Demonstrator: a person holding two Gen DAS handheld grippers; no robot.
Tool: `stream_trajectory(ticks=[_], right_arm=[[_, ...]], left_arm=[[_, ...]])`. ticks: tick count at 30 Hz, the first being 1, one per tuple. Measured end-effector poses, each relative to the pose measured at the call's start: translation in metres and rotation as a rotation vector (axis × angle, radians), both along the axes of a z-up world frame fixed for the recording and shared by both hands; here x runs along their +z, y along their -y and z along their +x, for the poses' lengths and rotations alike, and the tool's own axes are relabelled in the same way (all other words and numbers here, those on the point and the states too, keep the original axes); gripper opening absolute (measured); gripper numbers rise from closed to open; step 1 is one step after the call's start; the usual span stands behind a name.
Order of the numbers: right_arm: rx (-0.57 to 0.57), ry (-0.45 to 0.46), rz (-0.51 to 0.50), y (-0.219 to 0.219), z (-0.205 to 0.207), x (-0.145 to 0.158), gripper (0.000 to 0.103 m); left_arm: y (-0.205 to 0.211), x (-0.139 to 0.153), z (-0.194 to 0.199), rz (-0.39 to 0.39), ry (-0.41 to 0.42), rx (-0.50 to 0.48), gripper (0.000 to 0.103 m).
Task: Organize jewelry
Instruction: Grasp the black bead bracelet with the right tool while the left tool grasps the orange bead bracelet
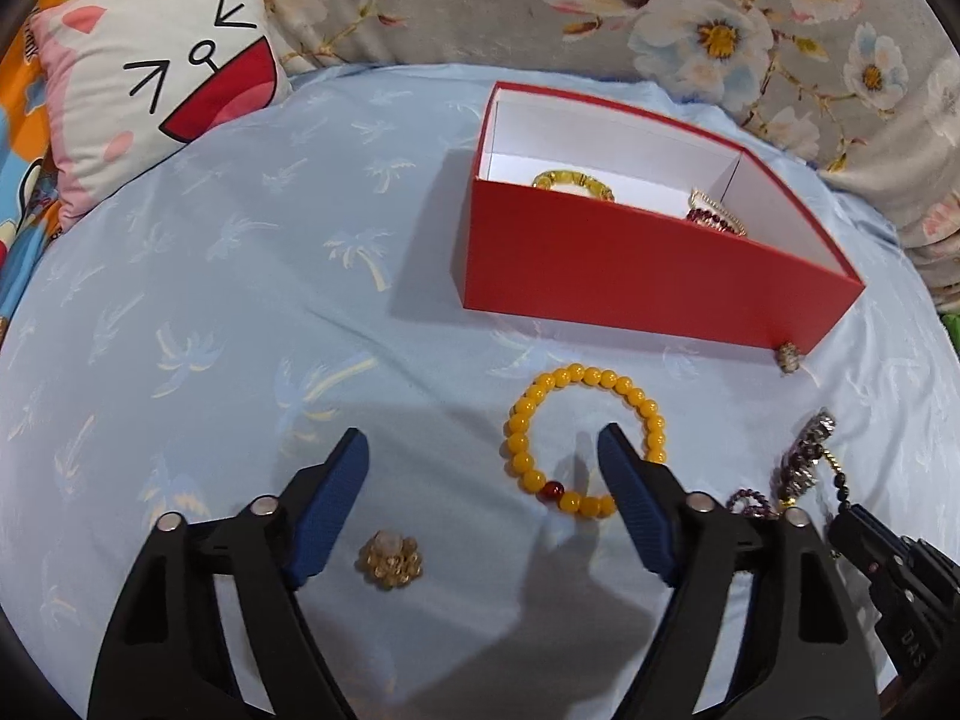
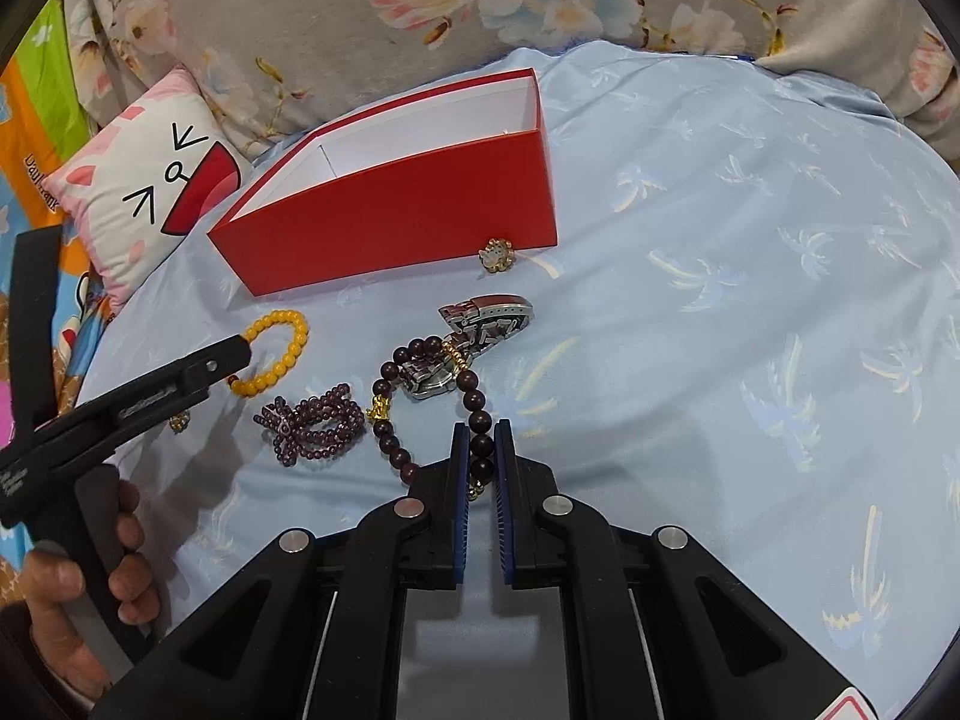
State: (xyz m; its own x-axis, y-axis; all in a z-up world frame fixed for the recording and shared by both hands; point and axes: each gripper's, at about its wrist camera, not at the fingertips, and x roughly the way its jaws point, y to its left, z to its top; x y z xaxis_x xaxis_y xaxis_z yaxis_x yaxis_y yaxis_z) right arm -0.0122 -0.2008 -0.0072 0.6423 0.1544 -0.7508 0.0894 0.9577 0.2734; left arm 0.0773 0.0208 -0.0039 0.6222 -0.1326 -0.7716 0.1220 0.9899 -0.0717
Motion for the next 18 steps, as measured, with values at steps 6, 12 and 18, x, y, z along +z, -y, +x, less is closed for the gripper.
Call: stream_trajectory(ticks=[6,12,18], right_arm=[[0.018,-0.001,-0.006,-0.005,0.002,0.0,0.008],[0.022,0.02,0.003,-0.004,0.0,0.004,0.008],[0.005,0.03,0.062,0.004,-0.008,0.012,0.008]], left_arm=[[0.01,-0.001,0.004,0.055,0.02,-0.012,0.052],[0.012,0.001,0.001,0.041,0.027,-0.048,0.007],[0.005,0.009,-0.011,-0.034,0.007,-0.066,0.007]])
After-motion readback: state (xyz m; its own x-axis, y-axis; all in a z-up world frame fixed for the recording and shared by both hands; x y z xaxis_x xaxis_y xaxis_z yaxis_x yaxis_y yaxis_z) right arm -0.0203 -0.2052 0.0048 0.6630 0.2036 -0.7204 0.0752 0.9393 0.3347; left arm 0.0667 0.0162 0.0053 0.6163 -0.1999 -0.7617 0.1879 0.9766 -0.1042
